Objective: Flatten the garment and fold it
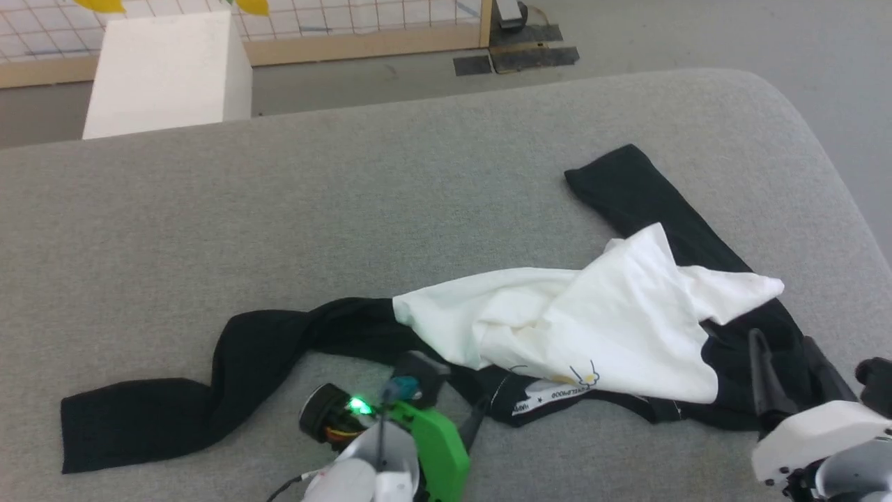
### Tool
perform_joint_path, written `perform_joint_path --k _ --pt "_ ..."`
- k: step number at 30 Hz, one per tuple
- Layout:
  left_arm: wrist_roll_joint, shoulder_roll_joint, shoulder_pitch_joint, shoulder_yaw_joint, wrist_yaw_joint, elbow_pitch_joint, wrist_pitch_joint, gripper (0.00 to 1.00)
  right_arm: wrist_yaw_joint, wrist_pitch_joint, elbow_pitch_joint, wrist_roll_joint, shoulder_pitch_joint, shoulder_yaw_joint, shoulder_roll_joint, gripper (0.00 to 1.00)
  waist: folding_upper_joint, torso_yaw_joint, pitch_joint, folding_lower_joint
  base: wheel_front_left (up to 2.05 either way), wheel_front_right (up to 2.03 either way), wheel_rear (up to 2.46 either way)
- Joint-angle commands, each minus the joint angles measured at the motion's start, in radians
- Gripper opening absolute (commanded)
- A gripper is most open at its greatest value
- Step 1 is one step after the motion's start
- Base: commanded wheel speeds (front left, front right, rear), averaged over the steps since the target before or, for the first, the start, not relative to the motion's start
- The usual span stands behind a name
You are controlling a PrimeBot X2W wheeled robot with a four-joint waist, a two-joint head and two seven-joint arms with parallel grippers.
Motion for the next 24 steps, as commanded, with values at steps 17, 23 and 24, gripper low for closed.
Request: perform_joint_path --k 17,23,24 --pt "-0.141 0.08 -0.072 -0.139 -0.027 0.016 0.235 0.0 -0.001 -0.013 -0.026 0.028 -0.019 0.08 -0.001 1.0 0.0113 0.02 0.009 0.0 0.0 0.0 0.0" --pt "-0.191 0.18 0.07 -0.074 0.048 -0.159 0.272 0.0 -0.001 0.008 -0.049 0.015 0.003 0.08 -0.001 1.0 0.0113 0.085 -0.031 0.0 0.0 0.0 0.0" --pt "-0.195 0.208 0.105 -0.06 0.072 -0.202 0.288 0.0 -0.001 0.012 -0.055 0.01 0.005 0.082 -0.001 1.0 0.0113 0.097 -0.034 0.0 0.0 0.0 0.0"
